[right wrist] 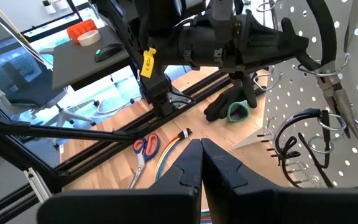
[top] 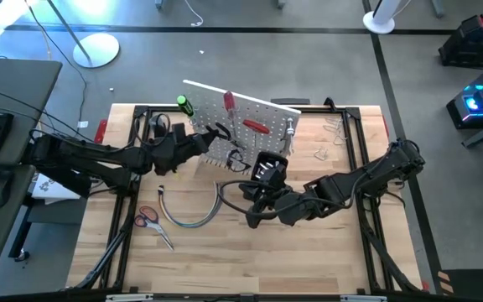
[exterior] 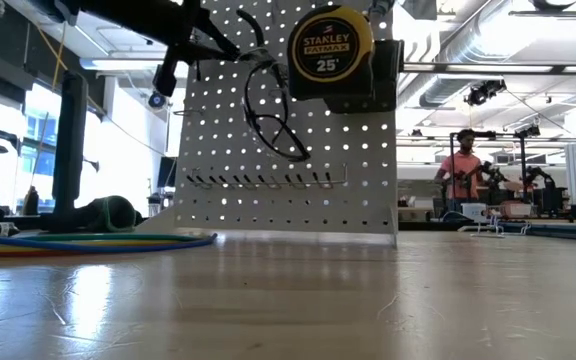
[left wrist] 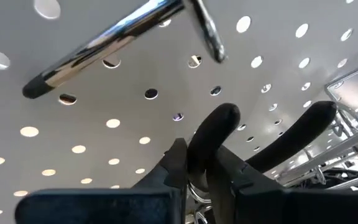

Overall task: Hang tools onto peg board
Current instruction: Remove the plier from the peg board

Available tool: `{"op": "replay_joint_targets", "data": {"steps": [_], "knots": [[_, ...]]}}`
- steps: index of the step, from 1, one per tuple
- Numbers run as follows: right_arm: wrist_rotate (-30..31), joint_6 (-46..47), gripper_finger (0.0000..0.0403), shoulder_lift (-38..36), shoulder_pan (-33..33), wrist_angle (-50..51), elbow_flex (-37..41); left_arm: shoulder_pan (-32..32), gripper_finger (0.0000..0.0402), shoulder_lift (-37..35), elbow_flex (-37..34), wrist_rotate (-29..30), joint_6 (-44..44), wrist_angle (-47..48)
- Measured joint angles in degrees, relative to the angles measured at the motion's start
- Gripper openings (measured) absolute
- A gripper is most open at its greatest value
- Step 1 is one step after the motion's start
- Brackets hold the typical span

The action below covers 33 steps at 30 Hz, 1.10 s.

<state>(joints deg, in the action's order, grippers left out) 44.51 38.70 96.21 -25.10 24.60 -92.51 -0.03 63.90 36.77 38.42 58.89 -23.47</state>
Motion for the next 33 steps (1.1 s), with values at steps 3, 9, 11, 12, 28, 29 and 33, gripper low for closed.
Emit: {"op": "replay_joint_targets", "data": {"steps": [3, 9, 11, 12, 28, 29, 33], "knots": [[0.00, 0.00, 0.0001, 0.01, 0.00, 0.00, 0.00, 0.02, 0.0027, -0.04, 0.41, 0.13, 0.15, 0.31], [0.03, 0.26, 0.0001, 0.00, 0.00, 0.01, 0.00, -0.24, 0.0027, -0.10, 3.58, 0.87, -1.63, -0.49], [0.04, 0.28, 0.0001, 0.01, 0.00, 0.02, 0.00, -0.49, 0.0027, -0.14, 4.59, 0.44, -1.91, 0.25], [0.00, 0.28, 0.0001, 0.00, 0.00, 0.02, 0.00, -0.44, 0.0027, -0.10, 4.92, 0.08, -2.05, 0.73], [-0.32, 1.13, 0.0001, -0.01, -0.04, 0.90, 0.00, -0.46, 0.0026, -0.18, 5.38, -2.65, -2.16, 2.59], [-0.73, 1.36, 0.0001, -0.01, -0.04, 1.33, -0.02, -0.48, 0.0027, -0.20, 5.40, -3.35, -2.69, 2.76], [-3.08, 1.44, 0.0001, -0.01, -0.04, 2.68, -0.02, -0.45, 0.0026, -0.42, 5.62, -7.12, -3.50, 3.65]]}}
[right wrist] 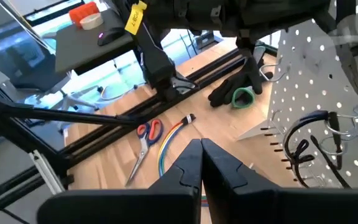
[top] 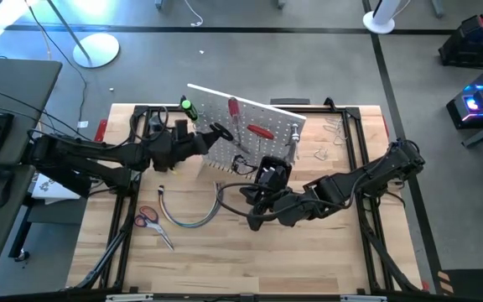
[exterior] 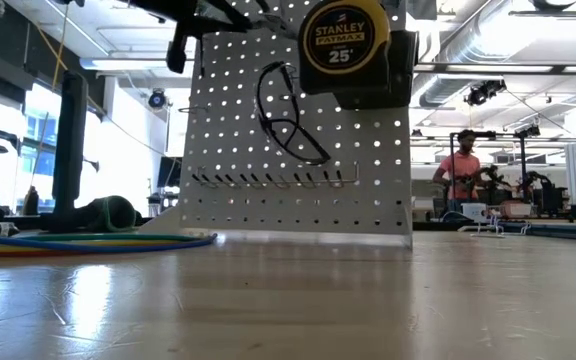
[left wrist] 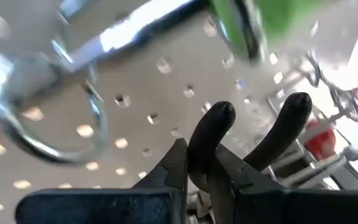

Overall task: Hang tools onto peg board
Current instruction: Remove the plier from the peg board

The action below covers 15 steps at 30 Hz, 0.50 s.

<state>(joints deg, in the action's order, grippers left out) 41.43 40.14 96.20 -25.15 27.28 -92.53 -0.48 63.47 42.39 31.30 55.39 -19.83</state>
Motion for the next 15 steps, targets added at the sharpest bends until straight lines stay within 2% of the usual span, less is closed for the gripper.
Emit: {"op": "replay_joint_targets", "data": {"steps": [5, 15], "knots": [[-0.07, 0.55, 0.0001, 0.00, -0.02, 0.33, 0.00, -1.08, 0.0026, -0.93, 0.00, -3.72, -0.28, 0.79], [0.35, 1.44, 0.0001, 0.02, -0.02, 1.27, 0.00, -3.56, 0.0026, -5.24, -0.09, -3.24, -1.02, 6.36]]}}
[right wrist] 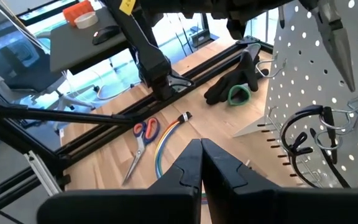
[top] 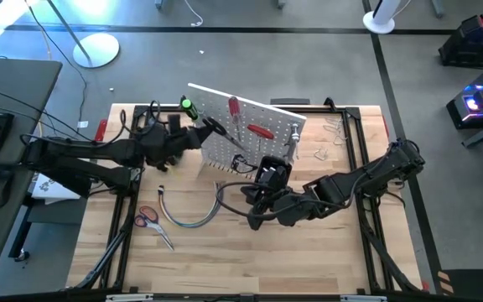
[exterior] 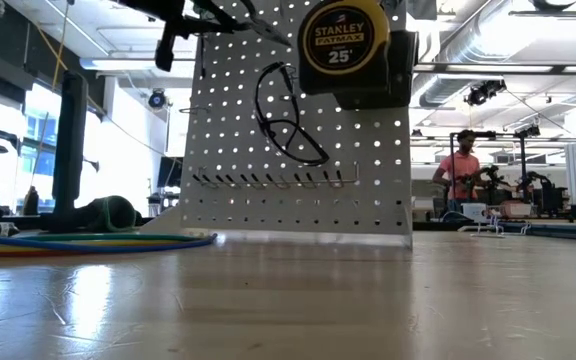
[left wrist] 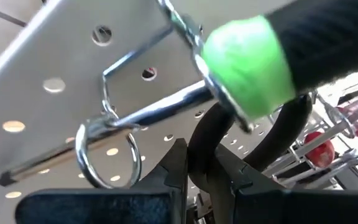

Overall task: Hang tools onto peg board
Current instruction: Remove the plier from the peg board

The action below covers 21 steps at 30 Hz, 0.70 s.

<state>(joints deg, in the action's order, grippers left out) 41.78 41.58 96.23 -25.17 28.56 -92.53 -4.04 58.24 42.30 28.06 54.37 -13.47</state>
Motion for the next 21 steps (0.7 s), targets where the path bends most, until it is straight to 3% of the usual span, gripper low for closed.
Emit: {"op": "replay_joint_targets", "data": {"steps": [21], "knots": [[-0.42, -3.14, 0.0001, -0.10, 0.00, 0.28, 0.00, -0.06, 0.0026, -10.32, -0.09, -0.35, -3.18, 13.40]]}}
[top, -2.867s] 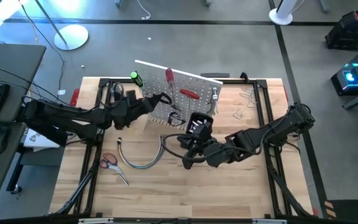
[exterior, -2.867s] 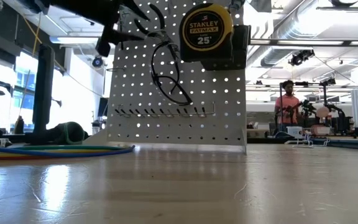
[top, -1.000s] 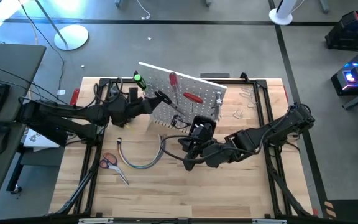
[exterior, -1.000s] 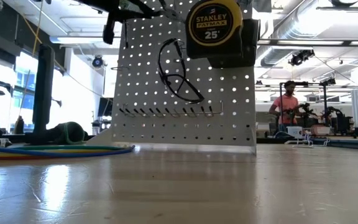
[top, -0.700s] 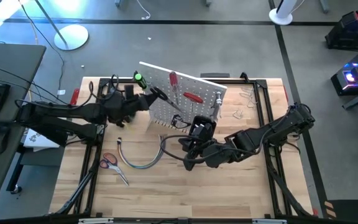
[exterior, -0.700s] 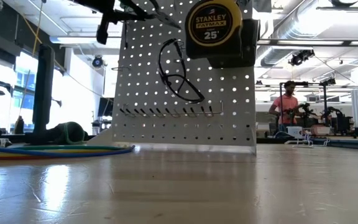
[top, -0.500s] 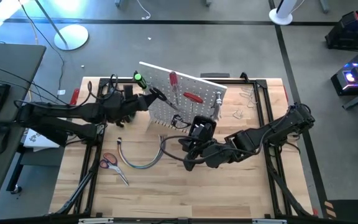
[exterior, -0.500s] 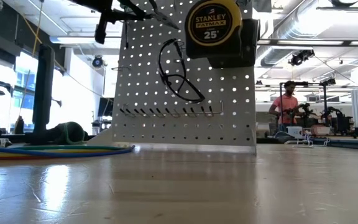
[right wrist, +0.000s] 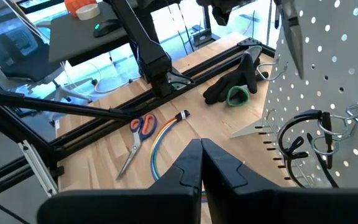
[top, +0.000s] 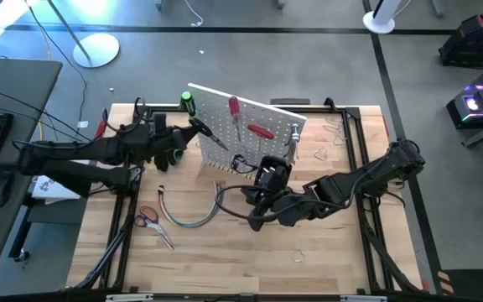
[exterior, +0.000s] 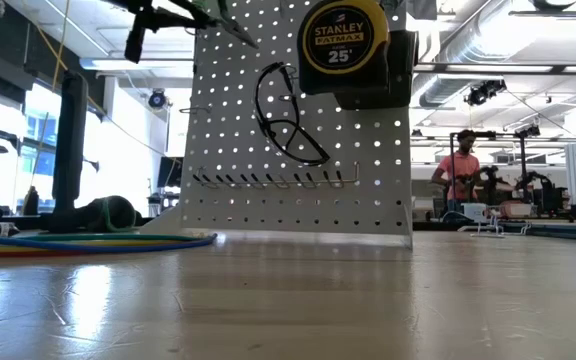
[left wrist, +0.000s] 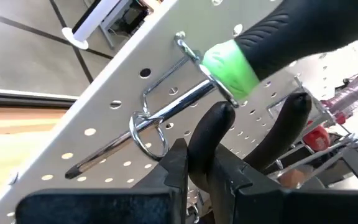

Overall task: Hang tools onto peg board
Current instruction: Remove the plier from the peg board

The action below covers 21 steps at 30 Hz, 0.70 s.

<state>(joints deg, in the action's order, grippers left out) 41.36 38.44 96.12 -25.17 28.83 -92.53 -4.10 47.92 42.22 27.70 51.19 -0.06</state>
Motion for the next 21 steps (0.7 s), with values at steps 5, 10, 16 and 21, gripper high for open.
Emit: {"op": "replay_joint_targets", "data": {"steps": [5, 10, 16, 21], "knots": [[-1.43, -1.47, 0.0001, -1.63, -0.71, 0.36, 0.00, 0.22, 0.0026, -1.86, -0.02, -2.82, -0.28, 0.21], [-1.16, -1.19, 0.0001, -4.52, -2.46, 4.22, -0.04, 1.83, 0.0026, -4.41, -0.02, -5.90, -0.35, 0.37], [1.66, 0.10, 0.0001, -5.98, -3.40, 5.22, -0.07, 4.13, 0.0026, -7.27, -0.02, -7.98, -0.37, 2.86], [0.41, 0.75, 0.0001, -5.86, -3.34, 6.75, -0.04, 7.78, 0.0026, -7.39, -0.04, -15.17, 0.85, 6.45]]}}
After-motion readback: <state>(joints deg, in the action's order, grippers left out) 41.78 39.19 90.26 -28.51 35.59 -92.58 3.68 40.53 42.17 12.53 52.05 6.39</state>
